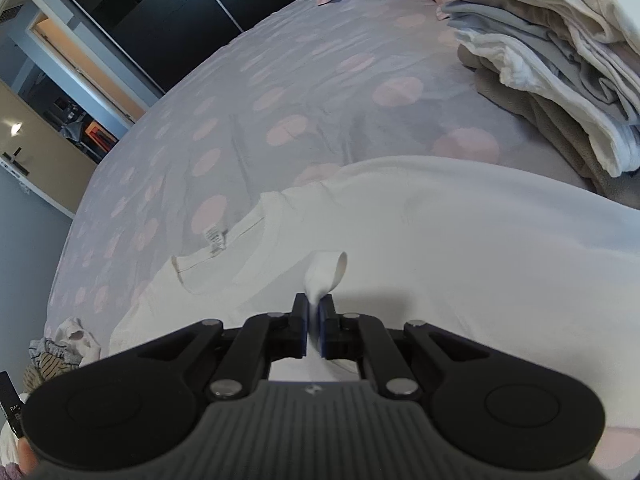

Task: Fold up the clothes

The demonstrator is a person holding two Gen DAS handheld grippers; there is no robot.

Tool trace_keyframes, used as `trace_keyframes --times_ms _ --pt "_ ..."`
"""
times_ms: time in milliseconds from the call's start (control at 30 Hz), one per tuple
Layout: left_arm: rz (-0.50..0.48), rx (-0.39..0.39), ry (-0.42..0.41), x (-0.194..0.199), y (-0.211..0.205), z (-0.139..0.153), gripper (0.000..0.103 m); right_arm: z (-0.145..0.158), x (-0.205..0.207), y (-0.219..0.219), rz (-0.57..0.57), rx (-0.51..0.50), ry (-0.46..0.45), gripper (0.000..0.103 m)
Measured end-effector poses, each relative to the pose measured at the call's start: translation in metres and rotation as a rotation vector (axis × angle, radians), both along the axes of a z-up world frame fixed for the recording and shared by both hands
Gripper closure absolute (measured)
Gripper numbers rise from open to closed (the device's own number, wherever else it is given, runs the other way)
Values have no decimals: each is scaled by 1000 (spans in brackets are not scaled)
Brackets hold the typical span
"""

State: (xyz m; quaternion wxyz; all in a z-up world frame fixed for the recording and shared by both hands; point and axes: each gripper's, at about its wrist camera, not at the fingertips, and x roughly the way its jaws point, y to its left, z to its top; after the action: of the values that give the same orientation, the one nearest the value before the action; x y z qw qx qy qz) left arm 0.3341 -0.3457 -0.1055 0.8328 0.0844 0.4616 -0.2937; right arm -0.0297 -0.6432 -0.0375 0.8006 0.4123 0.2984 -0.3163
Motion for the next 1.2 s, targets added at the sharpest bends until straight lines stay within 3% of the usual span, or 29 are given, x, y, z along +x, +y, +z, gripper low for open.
trace_keyframes --times_ms 167,267,533,633,667,767,933,1033,1100,1200 --pt "-61 -83 -127 -11 9 24 103 -9 -6 -9 -26 -8 33 96" --pt "-87 -100 -132 -1 11 32 103 -16 -8 -14 -46 -9 54 97" --pt "-86 11 -128 3 -4 -1 100 -41 15 -21 -51 -56 113 95" --pt "-68 5 -132 1 9 4 93 -39 21 -17 -34 -141 155 81" --pt "-75 7 -137 0 15 8 93 -36 19 -17 -28 -164 158 69" --pt "-119 0 -158 -13 34 20 92 -31 11 -20 -16 -180 152 69" --pt "-219 4 -179 -49 63 31 90 -32 0 -23 -49 -74 129 69" --pt "-293 -9 -148 -70 75 28 82 -30 -3 -17 -43 -48 119 69" --pt "-337 -10 -156 -85 82 24 66 -29 -6 -12 -34 -53 130 68" --pt "-439 43 -193 -106 77 15 63 -28 -14 -8 -36 -58 146 68"
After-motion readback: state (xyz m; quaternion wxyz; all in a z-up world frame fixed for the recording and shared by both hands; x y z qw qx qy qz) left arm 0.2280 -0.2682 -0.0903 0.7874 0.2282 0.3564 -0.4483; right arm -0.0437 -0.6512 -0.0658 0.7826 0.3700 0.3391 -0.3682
